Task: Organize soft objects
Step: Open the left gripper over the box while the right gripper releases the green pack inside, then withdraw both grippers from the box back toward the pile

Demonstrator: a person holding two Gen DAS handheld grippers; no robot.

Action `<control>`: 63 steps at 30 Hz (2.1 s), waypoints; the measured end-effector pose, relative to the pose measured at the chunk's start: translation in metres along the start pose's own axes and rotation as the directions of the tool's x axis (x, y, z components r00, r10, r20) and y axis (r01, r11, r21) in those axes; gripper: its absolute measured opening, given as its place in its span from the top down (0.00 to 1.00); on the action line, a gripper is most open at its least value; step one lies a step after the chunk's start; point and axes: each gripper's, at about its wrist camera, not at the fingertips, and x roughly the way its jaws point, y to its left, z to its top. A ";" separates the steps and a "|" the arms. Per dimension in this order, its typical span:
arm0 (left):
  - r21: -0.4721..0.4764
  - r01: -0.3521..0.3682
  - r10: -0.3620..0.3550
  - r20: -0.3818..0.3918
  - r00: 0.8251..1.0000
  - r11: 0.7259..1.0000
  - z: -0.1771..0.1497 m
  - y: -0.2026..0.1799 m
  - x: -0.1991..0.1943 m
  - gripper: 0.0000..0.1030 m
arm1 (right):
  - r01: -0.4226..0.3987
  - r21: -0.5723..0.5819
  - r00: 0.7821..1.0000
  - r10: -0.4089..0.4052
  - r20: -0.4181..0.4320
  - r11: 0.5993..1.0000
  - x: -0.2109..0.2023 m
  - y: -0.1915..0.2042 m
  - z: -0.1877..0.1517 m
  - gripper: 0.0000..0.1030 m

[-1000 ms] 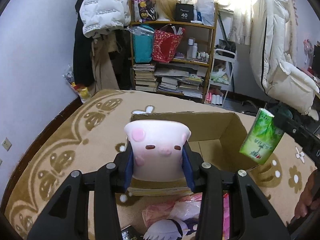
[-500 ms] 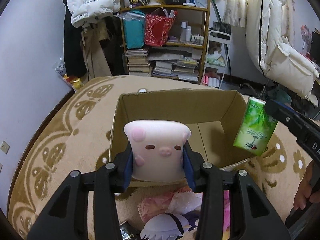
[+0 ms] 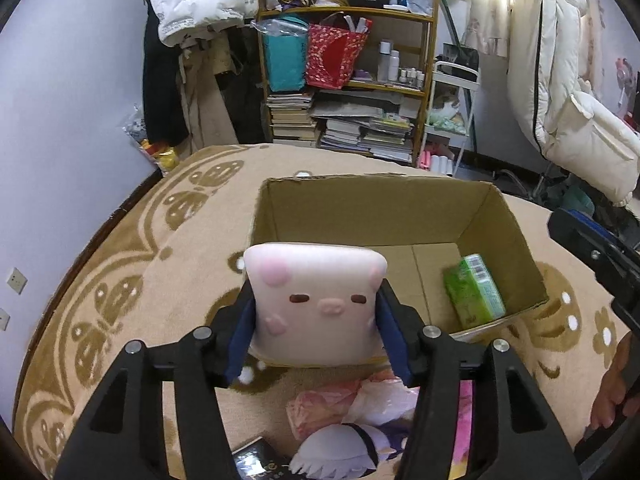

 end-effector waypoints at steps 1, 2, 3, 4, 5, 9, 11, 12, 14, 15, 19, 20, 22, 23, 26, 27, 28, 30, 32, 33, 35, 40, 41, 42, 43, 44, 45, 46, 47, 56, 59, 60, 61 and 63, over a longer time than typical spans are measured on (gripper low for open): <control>-0.006 -0.009 0.009 0.003 1.000 1.000 -0.001 0.002 -0.001 0.44 | 0.009 0.007 1.000 -0.009 0.000 1.000 -0.001 -0.001 0.000 0.31; -0.015 -0.012 0.012 0.004 1.000 1.000 -0.002 0.004 -0.002 0.42 | 0.017 0.012 1.000 -0.017 0.002 1.000 -0.001 -0.001 -0.001 0.25; -0.023 -0.010 0.010 0.003 1.000 1.000 -0.002 0.005 -0.003 0.35 | 0.021 0.013 1.000 -0.021 0.003 1.000 -0.002 0.000 -0.001 0.20; -0.030 -0.013 0.013 0.007 1.000 0.999 -0.001 0.007 -0.004 0.31 | 0.023 0.011 1.000 -0.023 0.004 1.000 -0.002 0.000 -0.002 0.18; -0.034 -0.015 0.016 0.018 1.000 0.999 0.000 0.008 -0.006 0.22 | 0.026 0.008 1.000 -0.026 0.001 1.000 -0.002 0.001 -0.002 0.17; -0.028 -0.031 0.032 0.058 0.998 0.999 0.007 0.008 -0.015 0.17 | 0.029 -0.026 1.000 -0.029 -0.009 0.999 -0.004 0.007 -0.004 0.16; -0.031 -0.046 0.048 0.061 0.997 0.998 0.007 0.009 -0.017 0.11 | 0.024 -0.036 1.000 -0.024 -0.008 0.999 -0.006 0.010 -0.004 0.13; -0.035 -0.050 0.052 0.064 0.997 0.998 0.007 0.010 -0.018 0.08 | 0.023 -0.039 1.000 -0.024 -0.010 0.999 -0.006 0.011 -0.005 0.09; -0.050 -0.046 0.049 0.065 0.997 0.998 0.005 0.015 -0.021 0.07 | 0.019 -0.040 1.000 -0.019 -0.005 0.999 -0.009 0.014 -0.005 0.04; -0.059 -0.036 0.039 0.060 0.997 0.998 0.004 0.017 -0.023 0.05 | 0.015 -0.042 1.000 -0.016 -0.005 0.999 -0.011 0.015 -0.005 0.00; -0.081 -0.034 0.039 0.061 0.997 0.996 -0.001 0.024 -0.032 0.02 | 0.018 -0.062 1.000 -0.019 -0.009 0.998 -0.016 0.022 -0.005 0.00; -0.076 -0.044 0.048 0.061 0.997 0.996 -0.002 0.025 -0.035 0.02 | 0.019 -0.063 1.000 -0.020 -0.015 0.998 -0.017 0.023 -0.006 0.00; -0.061 -0.058 0.061 0.052 0.997 0.996 -0.005 0.026 -0.040 0.02 | 0.014 -0.057 0.999 -0.016 -0.029 0.998 -0.019 0.023 -0.007 0.00; -0.054 -0.064 0.066 0.046 0.997 0.997 -0.006 0.026 -0.043 0.02 | 0.012 -0.052 0.999 -0.014 -0.032 0.999 -0.021 0.022 -0.008 0.00; -0.052 -0.067 0.068 0.029 0.997 0.996 -0.011 0.030 -0.051 0.02 | 0.005 -0.036 0.999 -0.007 -0.042 0.999 -0.026 0.021 -0.009 0.00; -0.059 -0.064 0.066 0.021 0.998 0.996 -0.014 0.032 -0.055 0.02 | 0.003 -0.031 0.999 -0.005 -0.046 1.000 -0.029 0.021 -0.010 0.00; -0.064 -0.062 0.063 0.014 0.998 0.996 -0.015 0.034 -0.057 0.02 | 0.001 -0.028 0.999 -0.002 -0.049 1.000 -0.031 0.020 -0.010 0.00; -0.073 -0.061 0.061 -0.002 0.998 0.995 -0.020 0.037 -0.062 0.02 | -0.001 -0.022 0.998 -0.001 -0.057 1.000 -0.035 0.021 -0.012 0.00; -0.074 -0.064 0.063 -0.012 0.998 0.995 -0.024 0.039 -0.066 0.02 | -0.001 -0.015 0.998 0.000 -0.070 1.000 -0.039 0.021 -0.013 0.00; -0.074 -0.067 0.066 -0.017 0.998 0.995 -0.026 0.039 -0.069 0.02 | -0.002 -0.012 0.997 0.001 -0.076 1.000 -0.041 0.021 -0.015 0.00; -0.082 -0.066 0.064 -0.022 0.998 0.994 -0.029 0.039 -0.074 0.02 | -0.005 -0.002 0.996 0.005 -0.086 1.000 -0.044 0.021 -0.017 0.00; -0.100 -0.057 0.053 -0.044 0.998 0.993 -0.041 0.041 -0.082 0.02 | -0.023 0.028 0.992 0.027 -0.123 0.999 -0.050 0.021 -0.024 0.00; -0.102 -0.056 0.051 -0.053 0.997 0.993 -0.043 0.042 -0.083 0.02 | -0.026 0.032 0.991 0.031 -0.132 0.999 -0.051 0.021 -0.026 0.00; -0.106 -0.055 0.049 -0.059 0.997 0.993 -0.044 0.041 -0.083 0.02 | -0.030 0.037 0.990 0.034 -0.138 0.999 -0.052 0.021 -0.027 0.00; -0.114 -0.055 0.048 -0.064 0.997 0.992 -0.046 0.042 -0.084 0.02 | -0.034 0.043 0.988 0.040 -0.147 0.998 -0.053 0.021 -0.029 0.00; -0.123 -0.056 0.048 -0.067 0.997 0.991 -0.049 0.042 -0.085 0.02 | -0.037 0.047 0.987 0.044 -0.155 0.998 -0.053 0.021 -0.031 0.00; -0.128 -0.054 0.045 -0.071 0.996 0.990 -0.052 0.044 -0.086 0.02 | -0.041 0.052 0.985 0.048 -0.163 0.998 -0.053 0.021 -0.032 0.00; -0.131 -0.054 0.044 -0.078 0.996 0.990 -0.054 0.044 -0.086 0.02 | -0.046 0.058 0.983 0.055 -0.173 0.997 -0.053 0.021 -0.034 0.00; -0.138 -0.059 0.047 -0.089 0.995 0.989 -0.057 0.046 -0.085 0.02 | -0.050 0.065 0.981 0.061 -0.186 0.997 -0.054 0.021 -0.036 0.00; -0.179 -0.092 0.061 -0.171 0.983 0.979 -0.075 0.059 -0.079 0.02 | -0.044 0.105 0.958 0.072 -0.279 0.993 -0.053 0.022 -0.054 0.00; -0.187 -0.086 0.046 -0.209 0.977 0.979 -0.079 0.061 -0.075 0.02 | -0.049 0.128 0.950 0.086 -0.301 0.991 -0.054 0.021 -0.062 0.00; -0.194 -0.082 0.037 -0.224 0.974 0.978 -0.080 0.061 -0.073 0.02 | -0.051 0.134 0.947 0.091 -0.307 0.990 -0.054 0.021 -0.064 0.00; -0.202 -0.077 0.029 -0.231 0.973 0.976 -0.081 0.062 -0.072 0.02 | -0.052 0.139 0.945 0.094 -0.313 0.989 -0.053 0.021 -0.065 0.00; -0.221 -0.069 0.012 -0.246 0.969 0.973 -0.084 0.064 -0.068 0.02 | -0.049 0.143 0.942 0.093 -0.324 0.989 -0.050 0.022 -0.068 0.00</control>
